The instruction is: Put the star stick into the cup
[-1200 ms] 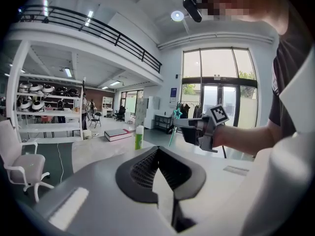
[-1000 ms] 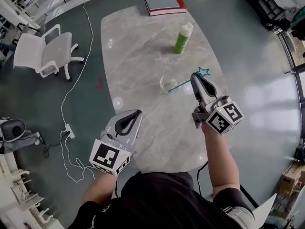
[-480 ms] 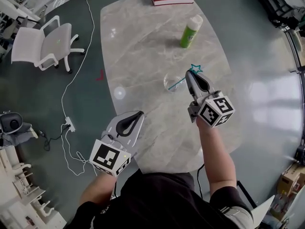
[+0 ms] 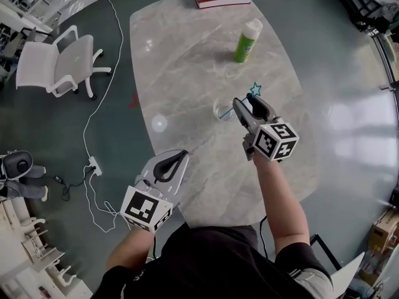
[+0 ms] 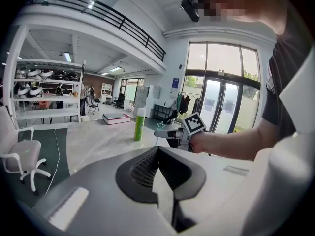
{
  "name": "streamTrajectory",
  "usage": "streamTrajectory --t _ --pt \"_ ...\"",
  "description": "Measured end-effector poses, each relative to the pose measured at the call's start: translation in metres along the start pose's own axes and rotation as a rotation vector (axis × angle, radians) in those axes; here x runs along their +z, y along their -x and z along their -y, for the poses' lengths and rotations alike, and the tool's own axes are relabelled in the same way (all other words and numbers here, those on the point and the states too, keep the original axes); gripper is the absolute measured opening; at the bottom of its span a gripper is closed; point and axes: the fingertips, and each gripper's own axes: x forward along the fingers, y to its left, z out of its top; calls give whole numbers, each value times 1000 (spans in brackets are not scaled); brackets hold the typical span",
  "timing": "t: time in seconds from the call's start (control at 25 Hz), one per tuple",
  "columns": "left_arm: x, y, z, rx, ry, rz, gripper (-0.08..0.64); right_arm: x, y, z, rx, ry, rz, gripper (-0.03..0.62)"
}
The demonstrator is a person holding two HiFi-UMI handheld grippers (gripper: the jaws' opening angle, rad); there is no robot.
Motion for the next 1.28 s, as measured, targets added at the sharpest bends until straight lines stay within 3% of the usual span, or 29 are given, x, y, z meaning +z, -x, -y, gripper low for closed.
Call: streamTrajectory --t 0.28,0.48,0.72,0.88,1.28 --pt "9 4 3 -1 -8 13 3 1 10 10 -45 -24 -16 278" --pt "23 14 16 -15 -41 30 2 -11 17 17 -80 -134 -30 330" --pt "29 41 13 26 -69 57 2 -14 53 -8 -109 -143 29 337" --pt "32 74 23 41 -77 96 2 -9 94 -48 -74 -132 87 314" --pt "15 188 75 30 -110 194 2 -52 223 -201 105 -49 160 262"
